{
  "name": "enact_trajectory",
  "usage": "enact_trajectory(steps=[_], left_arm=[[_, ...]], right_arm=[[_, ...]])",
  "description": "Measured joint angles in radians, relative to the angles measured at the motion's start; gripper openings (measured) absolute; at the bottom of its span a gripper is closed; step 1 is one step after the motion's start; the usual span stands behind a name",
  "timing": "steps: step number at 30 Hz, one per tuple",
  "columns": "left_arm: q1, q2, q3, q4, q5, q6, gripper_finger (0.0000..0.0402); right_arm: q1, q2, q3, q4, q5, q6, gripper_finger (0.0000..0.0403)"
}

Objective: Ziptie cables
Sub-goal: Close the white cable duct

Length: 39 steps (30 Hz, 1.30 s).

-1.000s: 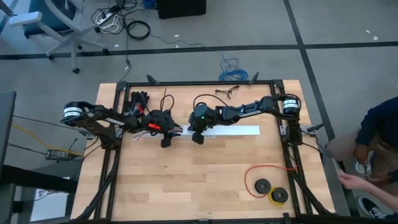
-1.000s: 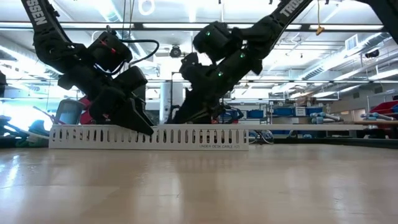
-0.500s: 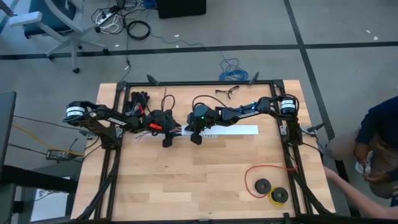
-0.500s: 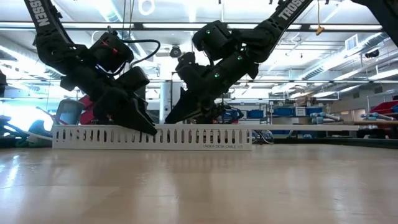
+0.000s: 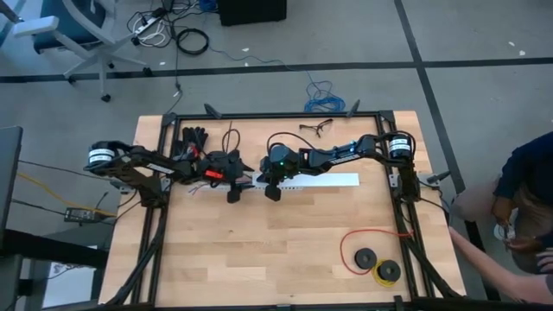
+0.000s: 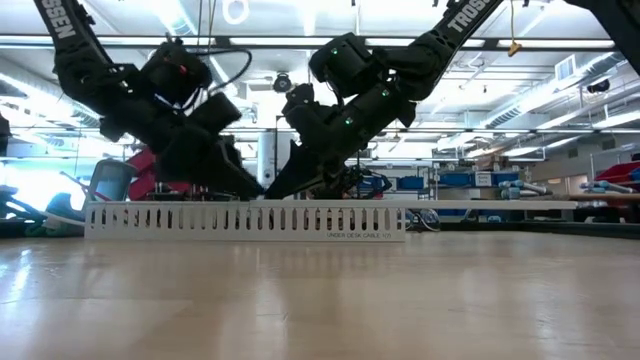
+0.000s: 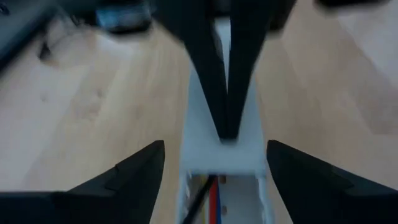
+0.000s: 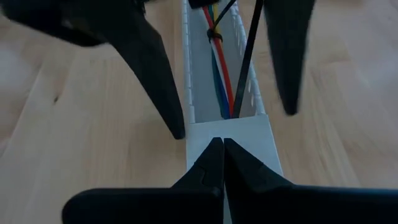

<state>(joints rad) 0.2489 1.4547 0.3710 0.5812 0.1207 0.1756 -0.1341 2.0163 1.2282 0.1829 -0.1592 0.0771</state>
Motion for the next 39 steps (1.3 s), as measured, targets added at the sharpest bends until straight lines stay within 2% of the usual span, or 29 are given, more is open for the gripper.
enact_trajectory(steps=[5,11,15,25,39], left_arm=[[0.0,-0.094,0.001,-0.076,0.0,0.009,0.0293],[0.0,-0.188,0.001,-0.261,0.0,0.019,0.0293],[0.0,-0.172,0.0,-0.315,0.0,0.018,0.0293],[0.0,-0.106,-0.001,-0.305,-0.003,0.005,0.0291],[0.0,-0.079,-0.003,-0.251,-0.006,0.0,0.0204]], right_arm=[[0.0,0.0,0.0,-0.004,-0.001,0.0,0.0],[0.0,0.0,0.0,-0.005,-0.001,0.0,0.0],[0.0,0.0,0.0,-0.005,-0.001,0.0,0.0],[0.0,0.0,0.0,-0.005,-0.001,0.001,0.0],[0.0,0.04,0.008,0.033,-0.002,0.037,0.0]])
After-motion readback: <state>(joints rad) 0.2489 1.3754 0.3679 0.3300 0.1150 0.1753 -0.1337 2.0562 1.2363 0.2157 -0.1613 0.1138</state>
